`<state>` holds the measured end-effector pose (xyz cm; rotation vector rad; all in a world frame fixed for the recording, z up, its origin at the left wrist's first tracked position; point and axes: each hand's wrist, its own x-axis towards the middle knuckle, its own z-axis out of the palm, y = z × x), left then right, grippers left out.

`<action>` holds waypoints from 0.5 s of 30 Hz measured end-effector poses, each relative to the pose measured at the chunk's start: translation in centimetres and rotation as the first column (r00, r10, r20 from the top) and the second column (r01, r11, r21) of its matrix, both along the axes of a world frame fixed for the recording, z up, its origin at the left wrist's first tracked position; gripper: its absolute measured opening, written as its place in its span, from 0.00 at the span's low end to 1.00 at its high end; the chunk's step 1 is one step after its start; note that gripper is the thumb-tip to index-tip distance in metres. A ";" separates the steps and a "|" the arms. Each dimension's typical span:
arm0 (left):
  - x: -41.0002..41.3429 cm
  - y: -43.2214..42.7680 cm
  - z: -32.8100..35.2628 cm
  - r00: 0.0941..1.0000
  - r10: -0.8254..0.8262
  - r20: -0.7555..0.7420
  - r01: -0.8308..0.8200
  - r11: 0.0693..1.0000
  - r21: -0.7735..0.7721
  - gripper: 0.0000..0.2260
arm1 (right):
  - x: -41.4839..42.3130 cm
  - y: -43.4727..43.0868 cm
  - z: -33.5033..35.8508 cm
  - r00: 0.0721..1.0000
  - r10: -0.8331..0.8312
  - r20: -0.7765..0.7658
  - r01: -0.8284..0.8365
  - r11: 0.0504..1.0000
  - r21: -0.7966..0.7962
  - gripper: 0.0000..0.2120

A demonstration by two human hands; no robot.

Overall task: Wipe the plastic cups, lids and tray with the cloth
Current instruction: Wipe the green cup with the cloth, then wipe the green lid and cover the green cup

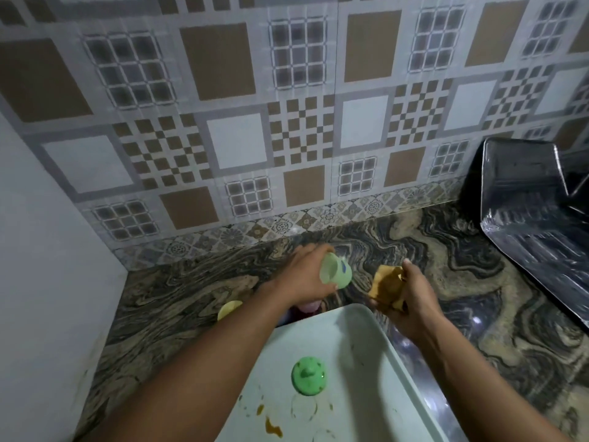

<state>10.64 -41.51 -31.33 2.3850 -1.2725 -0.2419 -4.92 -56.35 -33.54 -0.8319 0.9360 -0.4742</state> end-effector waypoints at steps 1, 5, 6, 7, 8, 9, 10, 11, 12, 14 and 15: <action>0.5 -0.9 -0.5 1.000 -0.004 -0.005 0.004 0.999 0.047 0.33 | 0.0 0.0 -0.2 1.000 0.015 -0.009 -0.015 1.000 -0.010 0.22; 1.5 -3.7 -2.3 0.994 -0.089 0.062 0.068 0.959 0.275 0.34 | 0.1 0.1 -1.3 0.996 0.073 -0.054 -0.074 0.997 -0.006 0.21; 1.6 -4.2 -2.7 0.990 -0.115 0.075 0.086 0.943 0.321 0.34 | 0.1 0.1 -1.5 0.996 0.078 -0.054 -0.078 0.997 0.010 0.20; 1.7 -4.5 -3.1 0.987 -0.139 0.083 0.101 0.929 0.356 0.33 | 0.0 0.2 -1.6 0.994 0.101 -0.035 -0.101 0.995 0.025 0.19; 1.9 -4.7 -3.6 0.984 -0.157 0.084 0.113 0.916 0.385 0.34 | 0.1 0.2 -1.9 0.991 0.135 -0.005 -0.134 0.990 0.044 0.18; 2.0 -4.9 -4.0 0.982 -0.167 0.084 0.119 0.905 0.408 0.34 | 0.0 0.2 -2.1 0.987 0.160 0.019 -0.161 0.985 0.063 0.17; 2.2 -5.0 -4.4 0.981 -0.172 0.084 0.121 0.896 0.427 0.35 | 0.1 0.0 -2.5 0.985 0.170 0.024 -0.171 0.982 0.076 0.16; 2.4 -5.1 -4.8 0.981 -0.177 0.081 0.123 0.887 0.445 0.35 | 0.1 -0.1 -2.7 0.985 0.170 0.020 -0.171 0.982 0.082 0.16; 2.4 -5.3 -5.0 0.980 -0.182 0.078 0.126 0.879 0.460 0.35 | 0.2 -0.3 -3.0 0.986 0.167 0.009 -0.167 0.983 0.079 0.15; 2.5 -5.3 -5.2 0.979 -0.190 0.078 0.131 0.872 0.472 0.34 | 0.2 -0.5 -3.3 0.985 0.171 -0.010 -0.170 0.984 0.061 0.15; 2.4 -5.1 -5.1 0.978 -0.193 0.080 0.135 0.873 0.468 0.35 | 0.2 -0.4 -3.3 0.984 0.175 -0.017 -0.174 0.983 0.056 0.15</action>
